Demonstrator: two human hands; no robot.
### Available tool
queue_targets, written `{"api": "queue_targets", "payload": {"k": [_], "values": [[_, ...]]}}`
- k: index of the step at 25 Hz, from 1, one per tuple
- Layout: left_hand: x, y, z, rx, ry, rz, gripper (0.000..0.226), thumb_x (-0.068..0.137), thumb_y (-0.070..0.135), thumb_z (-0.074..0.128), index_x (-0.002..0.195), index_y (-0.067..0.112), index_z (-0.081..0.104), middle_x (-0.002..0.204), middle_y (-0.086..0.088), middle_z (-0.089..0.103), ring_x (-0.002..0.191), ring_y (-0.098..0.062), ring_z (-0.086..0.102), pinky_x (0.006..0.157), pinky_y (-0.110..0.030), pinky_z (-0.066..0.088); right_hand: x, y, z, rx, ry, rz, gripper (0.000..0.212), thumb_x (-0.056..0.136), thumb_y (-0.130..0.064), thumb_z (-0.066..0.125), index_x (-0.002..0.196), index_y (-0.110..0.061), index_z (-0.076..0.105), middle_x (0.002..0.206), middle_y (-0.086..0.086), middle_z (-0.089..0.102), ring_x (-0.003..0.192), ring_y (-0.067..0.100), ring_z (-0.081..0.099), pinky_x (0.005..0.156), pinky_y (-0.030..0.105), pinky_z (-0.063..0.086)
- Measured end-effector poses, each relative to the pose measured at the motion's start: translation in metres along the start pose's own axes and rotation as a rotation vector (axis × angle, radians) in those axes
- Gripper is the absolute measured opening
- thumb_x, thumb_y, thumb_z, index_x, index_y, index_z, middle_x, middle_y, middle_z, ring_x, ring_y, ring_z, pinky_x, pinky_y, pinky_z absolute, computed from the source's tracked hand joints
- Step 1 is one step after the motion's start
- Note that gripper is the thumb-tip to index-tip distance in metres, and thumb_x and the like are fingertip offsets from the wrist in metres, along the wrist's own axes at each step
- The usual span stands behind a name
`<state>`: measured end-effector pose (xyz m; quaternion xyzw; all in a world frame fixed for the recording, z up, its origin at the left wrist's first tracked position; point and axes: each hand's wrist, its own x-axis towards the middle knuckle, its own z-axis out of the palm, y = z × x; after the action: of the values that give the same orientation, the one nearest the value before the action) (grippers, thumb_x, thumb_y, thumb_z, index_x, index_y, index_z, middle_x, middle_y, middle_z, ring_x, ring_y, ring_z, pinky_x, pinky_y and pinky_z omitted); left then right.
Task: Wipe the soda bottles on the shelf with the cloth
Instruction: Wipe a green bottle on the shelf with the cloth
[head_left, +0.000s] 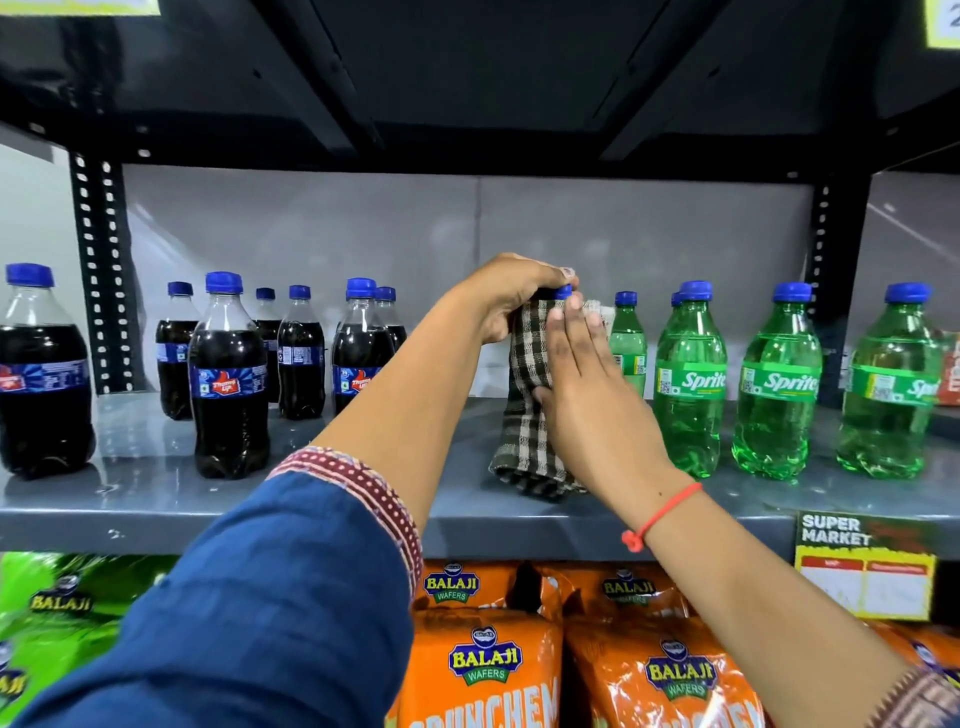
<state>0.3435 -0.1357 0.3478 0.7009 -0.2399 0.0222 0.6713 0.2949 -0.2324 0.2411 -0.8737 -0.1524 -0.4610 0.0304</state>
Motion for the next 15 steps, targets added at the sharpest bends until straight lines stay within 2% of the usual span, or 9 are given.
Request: {"api": "queue_targets", "payload": {"k": [4, 7, 8, 10, 11, 12, 13, 15], "values": [[0.002, -0.003, -0.002, 0.047, 0.004, 0.021, 0.013, 0.085, 0.012, 0.055, 0.087, 0.003, 0.064, 0.081, -0.008, 0.069, 0.074, -0.017, 0.066, 0.077, -0.028, 0.054, -0.018, -0.002, 0.003, -0.006, -0.036, 0.028, 0.071, 0.09, -0.007, 0.046, 0.141, -0.004, -0.003, 0.154, 0.017, 0.0, 0.141, 0.029, 0.002, 0.111, 0.032, 0.02], [0.002, -0.001, 0.0, -0.014, -0.001, -0.005, 0.011, 0.083, 0.009, 0.056, 0.083, 0.001, 0.064, 0.079, -0.01, 0.068, 0.072, -0.018, 0.066, 0.075, -0.027, 0.055, -0.002, -0.003, -0.003, -0.001, -0.004, 0.017, 0.069, 0.09, -0.007, 0.045, 0.141, 0.0, -0.002, 0.154, 0.02, 0.001, 0.141, 0.031, 0.001, 0.113, 0.031, 0.008], [0.002, -0.001, 0.0, -0.007, -0.002, -0.002, 0.011, 0.083, 0.009, 0.055, 0.083, 0.001, 0.064, 0.079, -0.011, 0.068, 0.073, -0.018, 0.066, 0.076, -0.027, 0.055, -0.003, -0.005, -0.004, -0.002, -0.014, 0.021, 0.069, 0.09, -0.006, 0.045, 0.141, -0.001, -0.002, 0.154, 0.02, 0.0, 0.141, 0.031, 0.001, 0.113, 0.031, 0.01], [0.003, -0.002, -0.002, 0.035, -0.002, 0.016, 0.012, 0.084, 0.011, 0.054, 0.085, 0.003, 0.063, 0.079, -0.009, 0.068, 0.076, -0.018, 0.066, 0.08, -0.029, 0.055, -0.019, -0.007, -0.003, 0.004, -0.052, 0.047, 0.07, 0.087, 0.002, 0.046, 0.141, -0.003, 0.003, 0.154, 0.017, 0.005, 0.141, 0.029, 0.01, 0.105, 0.033, 0.034], [0.003, -0.003, -0.003, 0.046, -0.005, 0.02, 0.012, 0.085, 0.012, 0.054, 0.085, 0.004, 0.063, 0.079, -0.008, 0.068, 0.074, -0.017, 0.066, 0.078, -0.028, 0.054, -0.028, -0.009, -0.004, 0.023, -0.079, 0.072, 0.072, 0.083, 0.007, 0.046, 0.142, -0.004, 0.007, 0.154, 0.015, 0.01, 0.139, 0.028, 0.019, 0.092, 0.034, 0.047], [0.002, -0.003, -0.003, 0.049, -0.008, 0.02, 0.011, 0.085, 0.013, 0.054, 0.085, 0.006, 0.063, 0.079, -0.007, 0.068, 0.072, -0.016, 0.065, 0.075, -0.026, 0.055, -0.031, -0.009, -0.006, 0.041, -0.089, 0.091, 0.073, 0.079, 0.011, 0.045, 0.142, -0.006, 0.011, 0.154, 0.013, 0.013, 0.137, 0.027, 0.027, 0.081, 0.034, 0.052], [0.002, -0.003, -0.003, 0.05, -0.009, 0.021, 0.011, 0.085, 0.013, 0.054, 0.085, 0.006, 0.063, 0.079, -0.007, 0.067, 0.071, -0.015, 0.065, 0.072, -0.025, 0.055, -0.028, -0.007, -0.007, 0.051, -0.061, 0.093, 0.074, 0.077, 0.012, 0.044, 0.142, -0.007, 0.012, 0.154, 0.011, 0.015, 0.136, 0.026, 0.029, 0.077, 0.034, 0.053], [0.003, -0.002, 0.0, 0.057, -0.003, 0.03, 0.012, 0.085, 0.012, 0.054, 0.085, 0.004, 0.063, 0.08, -0.008, 0.067, 0.071, -0.015, 0.065, 0.071, -0.024, 0.055, -0.016, -0.005, -0.008, 0.053, 0.007, 0.081, 0.073, 0.079, 0.01, 0.041, 0.142, -0.009, 0.009, 0.155, 0.01, 0.012, 0.139, 0.023, 0.02, 0.088, 0.031, 0.048]]}}
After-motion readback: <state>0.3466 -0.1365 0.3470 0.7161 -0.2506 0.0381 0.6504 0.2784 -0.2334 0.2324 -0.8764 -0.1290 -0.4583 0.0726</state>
